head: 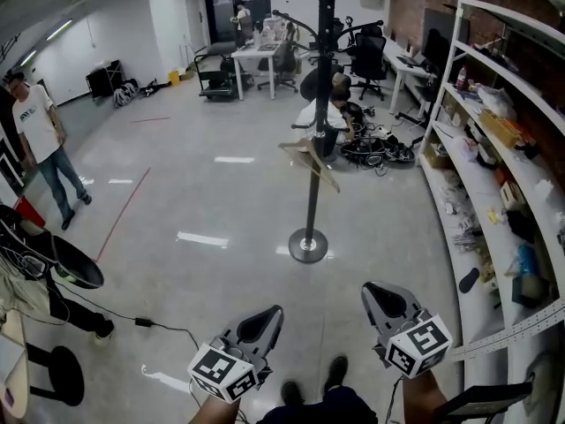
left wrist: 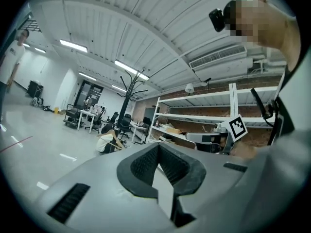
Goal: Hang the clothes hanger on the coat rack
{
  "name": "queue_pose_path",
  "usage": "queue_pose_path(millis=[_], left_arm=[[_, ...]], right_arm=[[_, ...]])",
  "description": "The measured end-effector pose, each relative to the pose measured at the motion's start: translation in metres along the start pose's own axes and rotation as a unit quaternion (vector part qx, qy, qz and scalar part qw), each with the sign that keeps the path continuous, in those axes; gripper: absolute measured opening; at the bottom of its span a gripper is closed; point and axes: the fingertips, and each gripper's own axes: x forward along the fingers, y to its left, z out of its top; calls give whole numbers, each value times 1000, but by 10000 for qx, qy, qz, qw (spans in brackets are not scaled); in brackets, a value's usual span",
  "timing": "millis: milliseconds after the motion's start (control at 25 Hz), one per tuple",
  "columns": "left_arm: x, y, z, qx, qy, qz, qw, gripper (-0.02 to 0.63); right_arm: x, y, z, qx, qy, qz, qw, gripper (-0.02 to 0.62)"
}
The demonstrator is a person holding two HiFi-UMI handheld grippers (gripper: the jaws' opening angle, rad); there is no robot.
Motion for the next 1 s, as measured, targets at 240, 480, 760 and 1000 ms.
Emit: queue_pose_path(millis=[240,480,760,1000], left_arm=[[-17,-35,-1,77,-154,-267,9995,0],[-38,-79,-6,171,-222,-304,9991,0],[-71,-166,-35,242,-115,-358,9990,0],[-112,-250,-67,134,51,-215,9997,0]], right_arm=[[-48,21,6,-95,-88,-171,9998,9],[-95,41,4,-193,-213,-68,9996,9],[-189,60,-17,-103,-224,22,9997,9],[-280,80,-38,3,-330,173,9993,9]])
